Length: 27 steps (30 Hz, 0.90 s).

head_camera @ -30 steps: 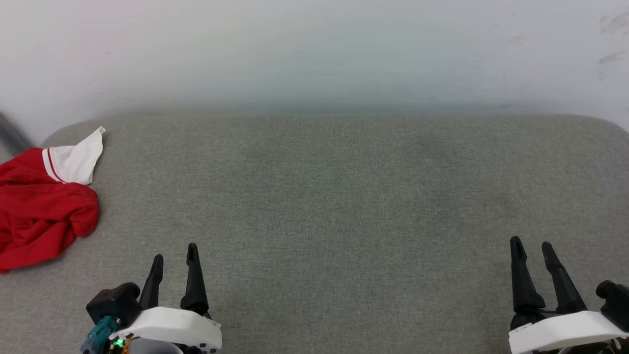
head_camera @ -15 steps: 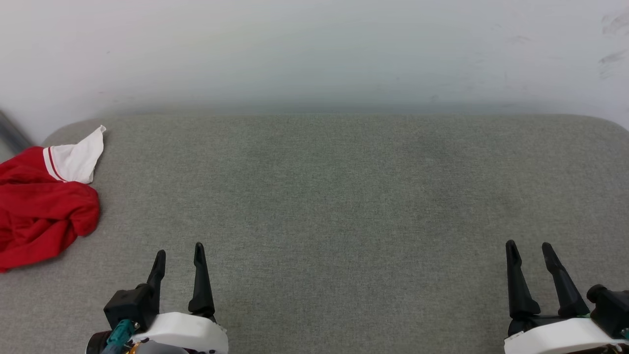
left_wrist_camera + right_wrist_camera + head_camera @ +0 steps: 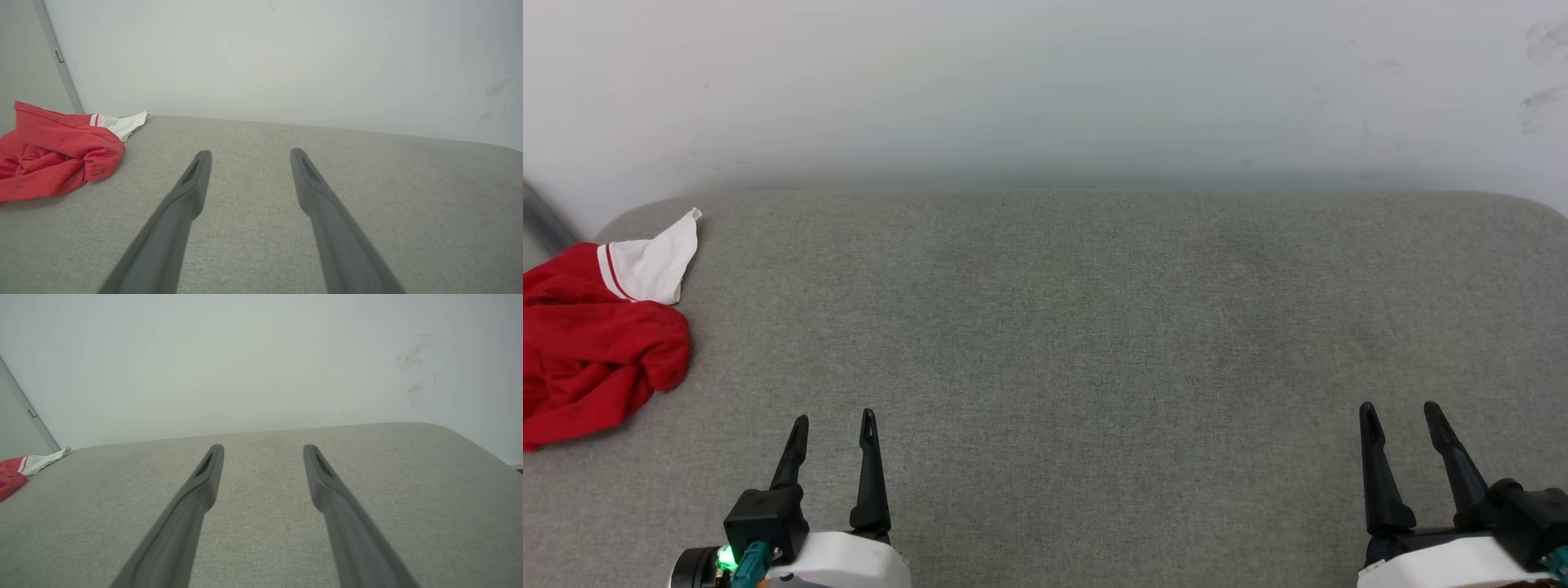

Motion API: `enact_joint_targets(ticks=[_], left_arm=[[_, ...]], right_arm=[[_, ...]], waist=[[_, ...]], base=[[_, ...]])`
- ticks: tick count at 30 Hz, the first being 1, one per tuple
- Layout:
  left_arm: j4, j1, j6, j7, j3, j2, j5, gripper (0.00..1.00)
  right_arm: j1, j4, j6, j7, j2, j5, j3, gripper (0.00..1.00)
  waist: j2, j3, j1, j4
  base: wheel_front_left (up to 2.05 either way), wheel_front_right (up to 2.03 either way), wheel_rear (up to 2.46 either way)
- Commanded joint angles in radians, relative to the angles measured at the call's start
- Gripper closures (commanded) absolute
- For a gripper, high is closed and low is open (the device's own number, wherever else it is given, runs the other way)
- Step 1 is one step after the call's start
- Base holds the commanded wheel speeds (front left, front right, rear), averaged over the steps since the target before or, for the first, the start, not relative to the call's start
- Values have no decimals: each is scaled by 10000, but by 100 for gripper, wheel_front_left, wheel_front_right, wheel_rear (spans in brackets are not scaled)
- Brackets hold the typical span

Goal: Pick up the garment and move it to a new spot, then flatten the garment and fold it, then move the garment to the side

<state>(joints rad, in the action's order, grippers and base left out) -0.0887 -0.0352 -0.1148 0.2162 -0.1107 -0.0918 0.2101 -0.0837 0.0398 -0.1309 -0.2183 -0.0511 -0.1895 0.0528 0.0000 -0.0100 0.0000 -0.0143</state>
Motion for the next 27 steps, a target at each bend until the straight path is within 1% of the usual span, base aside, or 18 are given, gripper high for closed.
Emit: enact_joint_targets(ticks=[1, 22, 27], left_arm=[[46, -38, -35, 106, -8, -16, -218, 0], [-173, -278, 190, 488, 231, 275, -1506, 0], [-244, -310, 279, 497, 341, 335, -1428, 0]], right_arm=[[-85, -86, 3, -78, 11, 221, -2, 0], [-351, -99, 3, -470, 18, 917, 25, 0], [-388, -46, 3, -473, 18, 744, 20, 0]], waist=[[0, 1, 0, 0], [0, -20, 0, -19], [0, -35, 0, -23]], base=[[0, 0, 0], [0, 0, 0], [0, 0, 0]])
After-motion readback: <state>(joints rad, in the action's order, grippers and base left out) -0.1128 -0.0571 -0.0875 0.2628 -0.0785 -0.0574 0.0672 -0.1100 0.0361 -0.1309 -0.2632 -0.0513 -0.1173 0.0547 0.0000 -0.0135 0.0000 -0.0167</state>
